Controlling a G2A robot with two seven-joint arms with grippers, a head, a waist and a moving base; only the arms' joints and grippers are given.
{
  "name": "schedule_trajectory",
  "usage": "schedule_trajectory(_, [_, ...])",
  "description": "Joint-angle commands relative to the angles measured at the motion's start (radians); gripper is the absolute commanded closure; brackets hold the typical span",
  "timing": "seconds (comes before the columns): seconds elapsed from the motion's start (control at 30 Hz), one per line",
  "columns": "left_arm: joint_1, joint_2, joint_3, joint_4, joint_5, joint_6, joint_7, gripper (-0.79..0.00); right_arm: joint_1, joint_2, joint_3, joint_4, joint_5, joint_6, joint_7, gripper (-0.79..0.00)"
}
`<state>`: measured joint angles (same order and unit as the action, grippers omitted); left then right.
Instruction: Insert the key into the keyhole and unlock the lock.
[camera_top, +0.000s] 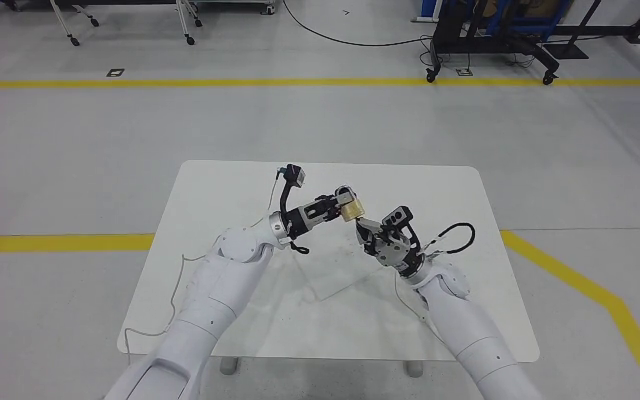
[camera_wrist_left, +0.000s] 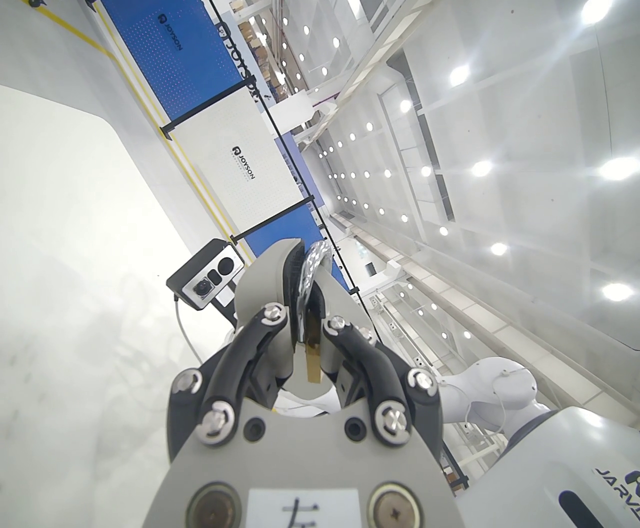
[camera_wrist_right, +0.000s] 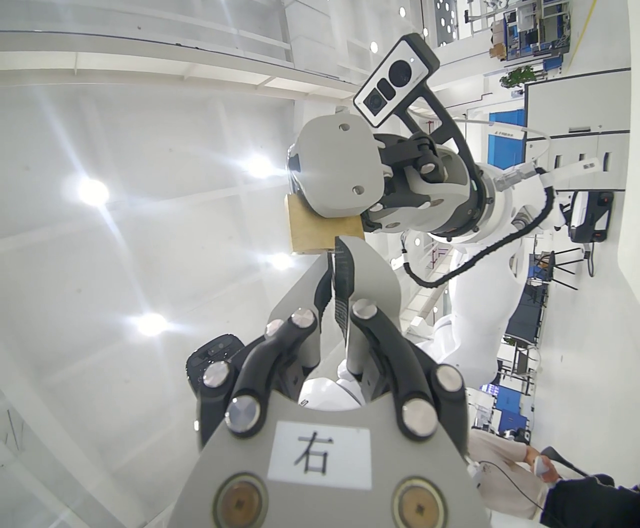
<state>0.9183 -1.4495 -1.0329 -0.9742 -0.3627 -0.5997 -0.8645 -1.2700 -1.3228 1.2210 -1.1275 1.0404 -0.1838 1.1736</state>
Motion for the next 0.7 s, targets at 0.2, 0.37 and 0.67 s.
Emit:
schedule_trajectory(0.2, [-0.005, 0.003, -0.005, 0.005, 0.001, -0.009, 0.009, 0.0, -0.01, 0.003, 0.021, -0.001, 0.018, 0.0, 0.035, 0.0])
schedule_trajectory(0.37, [-0.003, 0.004, -0.007, 0.003, 0.004, -0.018, 0.018, 0.0, -0.011, 0.004, 0.02, -0.006, 0.006, 0.003, 0.034, 0.0])
schedule_trajectory(0.67, [0.0, 0.008, -0.009, -0.001, 0.016, -0.014, 0.034, 0.0, -0.011, 0.005, 0.021, -0.006, -0.031, -0.01, 0.007, -0.277])
